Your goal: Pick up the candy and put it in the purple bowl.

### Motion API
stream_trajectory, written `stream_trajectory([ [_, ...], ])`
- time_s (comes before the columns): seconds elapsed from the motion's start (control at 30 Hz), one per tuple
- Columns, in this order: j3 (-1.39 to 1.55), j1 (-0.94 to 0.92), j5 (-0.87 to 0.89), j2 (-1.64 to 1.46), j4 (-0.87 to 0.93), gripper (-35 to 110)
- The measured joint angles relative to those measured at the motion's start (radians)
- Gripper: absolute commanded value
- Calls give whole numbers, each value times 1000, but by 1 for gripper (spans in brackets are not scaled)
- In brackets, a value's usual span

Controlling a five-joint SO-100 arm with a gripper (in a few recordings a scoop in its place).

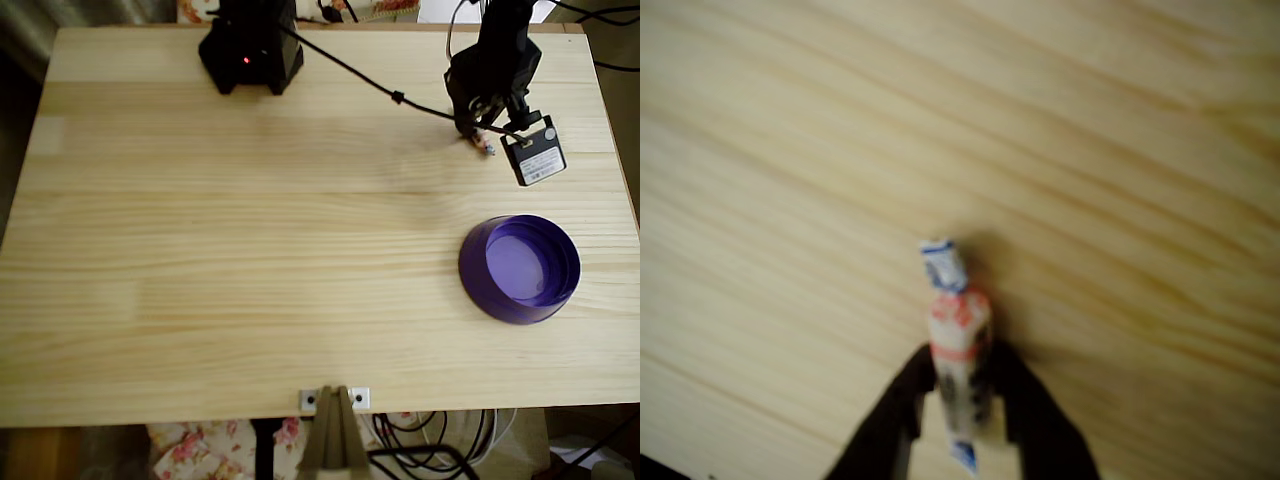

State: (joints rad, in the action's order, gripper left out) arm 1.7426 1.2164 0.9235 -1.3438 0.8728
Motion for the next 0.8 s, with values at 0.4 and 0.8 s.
stream_trajectory([
  [0.4,29,-15,-48,-133,52,0],
  [0.8,40,-126,-195,-342,67,0],
])
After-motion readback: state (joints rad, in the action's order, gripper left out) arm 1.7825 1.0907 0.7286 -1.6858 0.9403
